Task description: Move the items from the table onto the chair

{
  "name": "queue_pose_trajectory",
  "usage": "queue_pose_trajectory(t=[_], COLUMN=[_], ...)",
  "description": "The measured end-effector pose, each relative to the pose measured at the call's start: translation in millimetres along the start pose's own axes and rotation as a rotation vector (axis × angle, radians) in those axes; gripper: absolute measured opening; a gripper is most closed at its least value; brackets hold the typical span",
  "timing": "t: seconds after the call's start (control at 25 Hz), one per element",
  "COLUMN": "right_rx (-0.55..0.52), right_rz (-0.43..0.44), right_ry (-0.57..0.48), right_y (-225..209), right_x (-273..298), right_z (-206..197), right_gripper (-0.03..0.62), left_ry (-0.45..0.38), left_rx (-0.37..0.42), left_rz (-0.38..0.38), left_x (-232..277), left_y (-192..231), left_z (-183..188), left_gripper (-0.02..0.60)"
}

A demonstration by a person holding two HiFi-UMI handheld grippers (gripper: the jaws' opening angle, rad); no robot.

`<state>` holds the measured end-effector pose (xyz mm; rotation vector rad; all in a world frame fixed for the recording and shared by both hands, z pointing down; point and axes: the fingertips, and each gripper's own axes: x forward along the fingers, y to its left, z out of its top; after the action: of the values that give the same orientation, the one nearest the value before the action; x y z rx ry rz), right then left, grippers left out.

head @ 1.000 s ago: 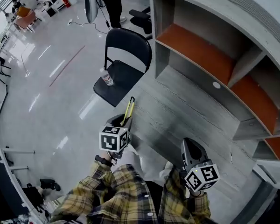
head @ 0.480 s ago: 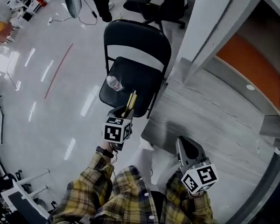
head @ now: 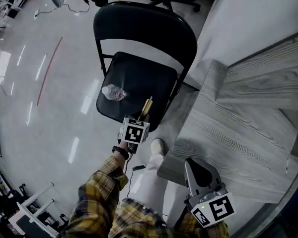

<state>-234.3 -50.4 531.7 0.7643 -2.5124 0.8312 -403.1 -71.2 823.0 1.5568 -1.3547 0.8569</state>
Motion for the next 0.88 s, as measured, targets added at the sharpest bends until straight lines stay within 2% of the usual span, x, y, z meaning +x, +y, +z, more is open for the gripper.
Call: queue_pose_trajectory(t=[0.24, 0.48, 0.64, 0.88], right_rx=[-0.004, -0.018, -0.027, -0.003], right_rz=[0.004, 0.080, 0.103, 0.080], right_ry=[0.020, 0.032, 0.044, 0.061], right_y=[-13, 1, 12, 14], right_x=[48, 93, 103, 94], right_z=[-8, -16, -20, -24], right_gripper=[0.018, 0.018, 0.018, 0.018], left_ry=[0.053, 0.095, 0.092, 0.029], left_rx=[-0.041, -0.035, -0.025, -0.004], left_rz=[0.005, 0.003, 0.006, 0.005], left_x=[67, 108, 111, 85], left_y=[34, 45, 47, 43], left_z=[-22, -47, -55, -40], left_gripper=[0.117, 0.118, 0.118, 0.120])
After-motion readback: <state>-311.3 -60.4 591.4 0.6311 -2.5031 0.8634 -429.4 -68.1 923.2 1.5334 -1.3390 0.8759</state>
